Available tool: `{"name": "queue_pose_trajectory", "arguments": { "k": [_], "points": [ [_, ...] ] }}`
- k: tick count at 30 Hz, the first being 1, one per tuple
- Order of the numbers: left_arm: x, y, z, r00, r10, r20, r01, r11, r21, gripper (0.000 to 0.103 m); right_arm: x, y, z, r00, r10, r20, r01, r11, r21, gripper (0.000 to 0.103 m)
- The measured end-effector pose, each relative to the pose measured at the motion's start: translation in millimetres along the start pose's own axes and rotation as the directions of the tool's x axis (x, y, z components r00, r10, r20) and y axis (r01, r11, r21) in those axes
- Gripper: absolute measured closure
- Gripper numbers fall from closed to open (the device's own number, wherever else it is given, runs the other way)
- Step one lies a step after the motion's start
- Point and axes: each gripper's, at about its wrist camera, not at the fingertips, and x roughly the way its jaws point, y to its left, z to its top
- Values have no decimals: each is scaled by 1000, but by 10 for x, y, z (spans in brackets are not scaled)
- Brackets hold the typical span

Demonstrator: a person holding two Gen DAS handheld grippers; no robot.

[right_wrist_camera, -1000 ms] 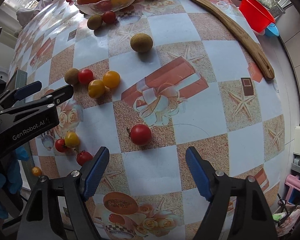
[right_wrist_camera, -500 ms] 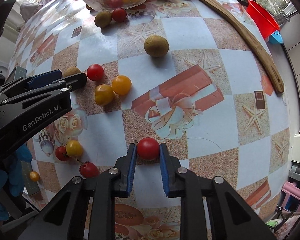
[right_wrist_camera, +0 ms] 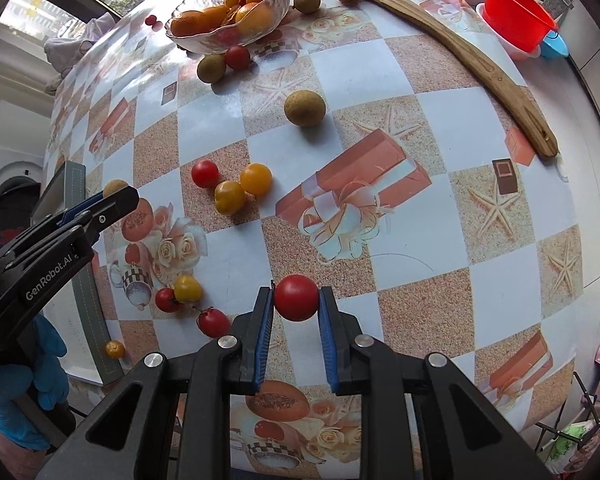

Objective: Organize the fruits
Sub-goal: 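Carry the brown fruit and red tomato over the white tray with both tools, then open the left tool to drop the brown fruit while the right tool drops the tomato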

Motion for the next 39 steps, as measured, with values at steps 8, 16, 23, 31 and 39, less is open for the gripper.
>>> {"name": "queue_pose_trajectory", "arguments": {
  "k": [8,16,23,31,39],
  "points": [
    [-394,335,-299,999,27,40,-23,995,-99,76,-149,354,-92,1000,14,-4,-14,997,-77,78],
    [-769,876,-741,994,89,66,-72,972,-223,76,-195,1099,-119,999,47,-22,-51,973,-227,78],
    [-892,1447,-1303,982,188,23,-171,931,-323,76,4,1945,-282,992,81,-96,-112,916,-385,78],
    [-702,1887,-1862,969,232,-87,-247,883,-400,76,490,2642,-563,978,52,-204,-150,851,-503,78],
    [-513,1940,-1940,956,261,-132,-292,874,-388,76,883,3009,-570,977,-14,-215,-115,811,-574,78]
  ]
}}
